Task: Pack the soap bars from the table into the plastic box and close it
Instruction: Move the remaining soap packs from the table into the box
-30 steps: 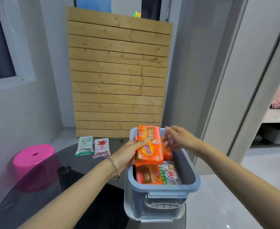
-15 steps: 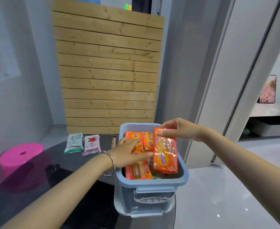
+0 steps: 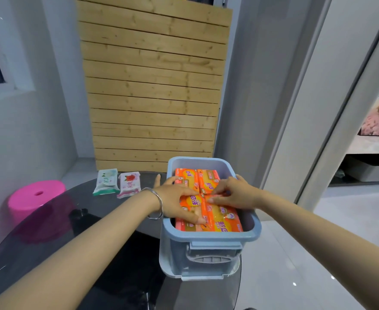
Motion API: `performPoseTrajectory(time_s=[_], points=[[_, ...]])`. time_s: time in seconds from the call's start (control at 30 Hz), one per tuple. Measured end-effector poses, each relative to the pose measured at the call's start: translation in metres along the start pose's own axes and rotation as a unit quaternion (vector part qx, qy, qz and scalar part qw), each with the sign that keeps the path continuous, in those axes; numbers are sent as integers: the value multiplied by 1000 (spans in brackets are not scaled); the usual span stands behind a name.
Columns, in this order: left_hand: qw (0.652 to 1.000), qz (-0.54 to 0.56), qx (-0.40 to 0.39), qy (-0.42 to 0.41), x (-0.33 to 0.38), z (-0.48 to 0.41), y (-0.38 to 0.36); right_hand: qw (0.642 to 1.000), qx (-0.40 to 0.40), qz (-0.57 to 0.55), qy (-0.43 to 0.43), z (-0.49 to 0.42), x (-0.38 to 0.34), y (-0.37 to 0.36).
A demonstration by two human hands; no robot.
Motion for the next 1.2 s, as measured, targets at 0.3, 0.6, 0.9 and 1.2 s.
performPoseTrajectory(time_s=[0.3,0.6,0.9,1.2], points=[[996,57,60,-30,-5,15,-4,991,97,95,-20,-4,-17,8],[954,224,191,59,-140,28,-7,984,142,-91,59,-118,-119,-6],[888,387,115,219,-250,-19,-37,946,54,-255,-193,-244,-118,-85],[863,383,107,311,-275,-101,-59,877,96,-355,-308,-287,-88,-134]])
Point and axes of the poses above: each hand's wrist, its own z-axis away from the middle knuckle, its own y-axis out of the back of the hand, x = y × z, the point moved 1 cm from there along -z, towards the middle knuckle, and after that the axes turned 13 degrees about y, right-handed, at the moved point
